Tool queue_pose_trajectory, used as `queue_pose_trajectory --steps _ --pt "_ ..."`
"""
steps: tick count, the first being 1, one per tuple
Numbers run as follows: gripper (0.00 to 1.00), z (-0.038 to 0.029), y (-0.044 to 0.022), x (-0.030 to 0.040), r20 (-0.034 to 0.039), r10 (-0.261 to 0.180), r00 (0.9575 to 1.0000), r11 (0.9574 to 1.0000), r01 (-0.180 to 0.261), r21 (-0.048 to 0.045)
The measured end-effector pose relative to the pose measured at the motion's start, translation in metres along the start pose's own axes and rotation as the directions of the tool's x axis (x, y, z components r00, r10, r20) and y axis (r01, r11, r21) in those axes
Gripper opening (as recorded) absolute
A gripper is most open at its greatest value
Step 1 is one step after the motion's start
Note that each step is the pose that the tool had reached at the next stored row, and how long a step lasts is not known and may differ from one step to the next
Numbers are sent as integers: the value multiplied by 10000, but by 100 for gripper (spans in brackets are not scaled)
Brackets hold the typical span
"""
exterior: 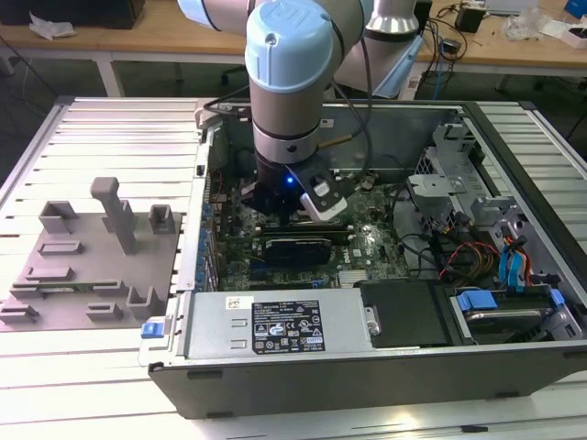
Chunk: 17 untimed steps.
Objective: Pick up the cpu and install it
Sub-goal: 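Install the second cpu locking lever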
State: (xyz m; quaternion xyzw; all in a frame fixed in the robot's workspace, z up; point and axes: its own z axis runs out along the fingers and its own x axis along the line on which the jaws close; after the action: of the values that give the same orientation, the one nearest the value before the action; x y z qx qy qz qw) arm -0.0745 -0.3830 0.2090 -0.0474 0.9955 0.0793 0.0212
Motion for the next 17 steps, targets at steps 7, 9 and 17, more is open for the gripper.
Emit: queue_pose_trajectory --steps 7,9,17 --pt "11 -10 -75 -12 27 6 10000 9999 -5 -171" --pt "11 -7 -78 -12 79 32 10000 9988 -28 -481" --pt "11 34 -92 -9 157 403 9991 9969 -391 -687"
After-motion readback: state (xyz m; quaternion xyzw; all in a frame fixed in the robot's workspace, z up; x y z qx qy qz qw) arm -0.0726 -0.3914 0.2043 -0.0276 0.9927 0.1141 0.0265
